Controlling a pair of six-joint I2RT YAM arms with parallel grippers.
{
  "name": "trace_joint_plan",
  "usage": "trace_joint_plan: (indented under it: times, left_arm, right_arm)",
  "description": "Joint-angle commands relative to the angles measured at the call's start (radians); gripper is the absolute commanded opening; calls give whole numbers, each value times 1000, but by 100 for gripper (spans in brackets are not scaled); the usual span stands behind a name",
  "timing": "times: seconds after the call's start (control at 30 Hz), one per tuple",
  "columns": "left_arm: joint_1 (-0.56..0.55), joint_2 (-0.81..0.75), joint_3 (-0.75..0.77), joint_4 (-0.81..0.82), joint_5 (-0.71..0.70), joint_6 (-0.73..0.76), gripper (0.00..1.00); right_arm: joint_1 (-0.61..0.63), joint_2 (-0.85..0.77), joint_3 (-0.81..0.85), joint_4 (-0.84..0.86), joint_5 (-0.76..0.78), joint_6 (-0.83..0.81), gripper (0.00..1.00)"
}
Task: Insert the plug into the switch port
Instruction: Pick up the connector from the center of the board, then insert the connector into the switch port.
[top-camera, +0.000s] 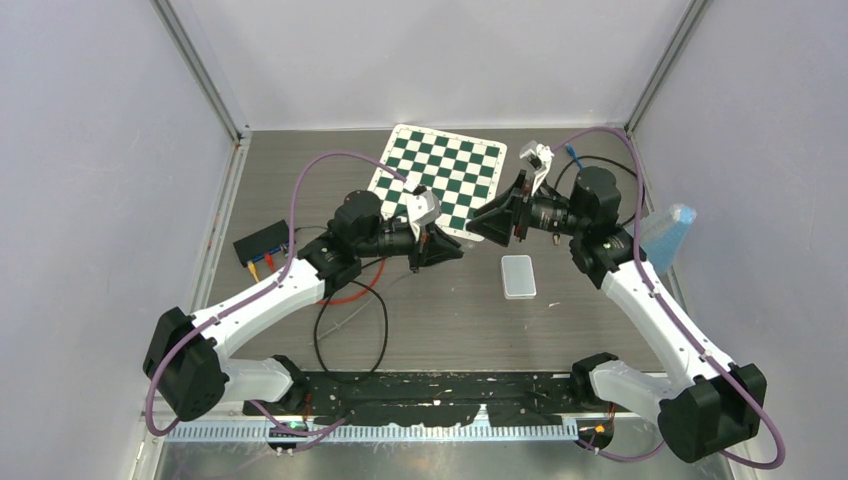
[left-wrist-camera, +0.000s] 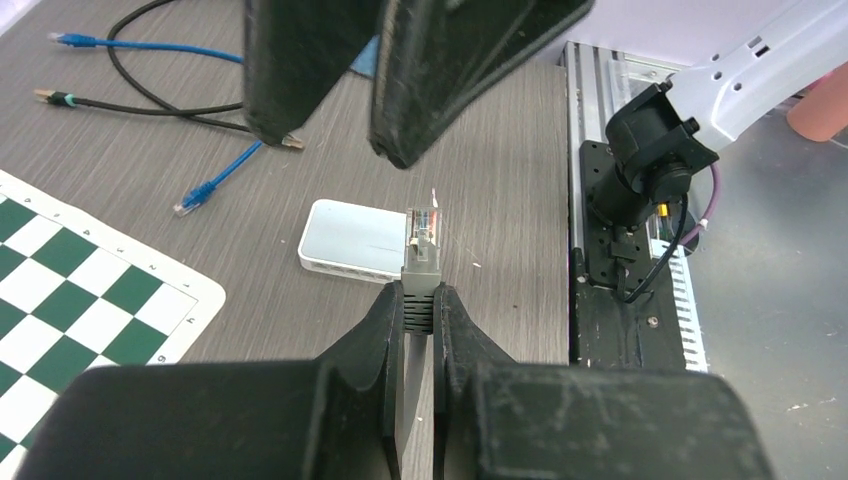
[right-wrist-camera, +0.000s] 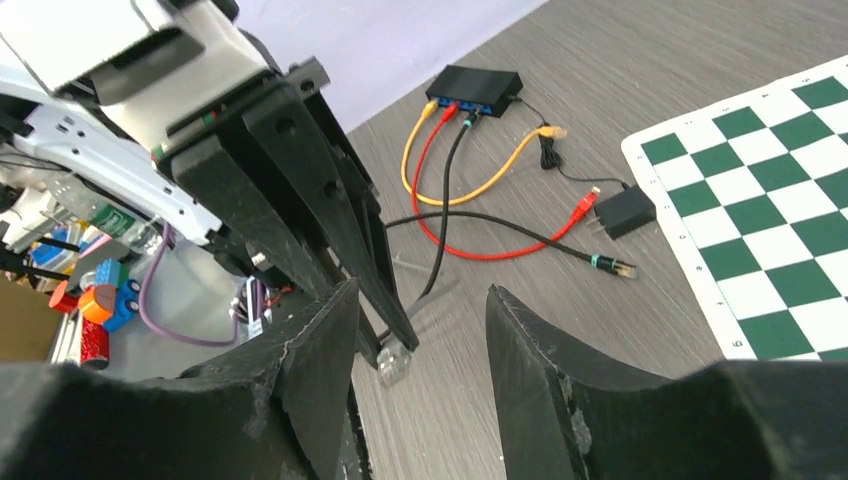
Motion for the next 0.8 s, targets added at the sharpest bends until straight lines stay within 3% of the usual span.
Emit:
trace_joint_plan:
  times: [0.0, 0.23, 0.47, 0.6, 0.77]
  left_arm:
    - [-4, -10, -7, 26, -48, 10, 0]
    - [-59, 21, 46, -110, -306, 120, 0]
    - [-157, 129, 65, -197, -547, 143, 0]
    - [-207, 196, 44, -145, -638, 83, 0]
    - [-263, 289, 72, -153, -768, 65, 0]
  right_arm:
    - [-4, -66, -5, -63, 8, -101, 57]
    - [-3, 11, 106, -320, 223, 19, 56]
    - [-73, -7, 47, -569, 789, 19, 67]
    - [-164, 32, -39, -536, 779, 15, 74]
    - [-250, 157, -101, -457, 697, -24, 74]
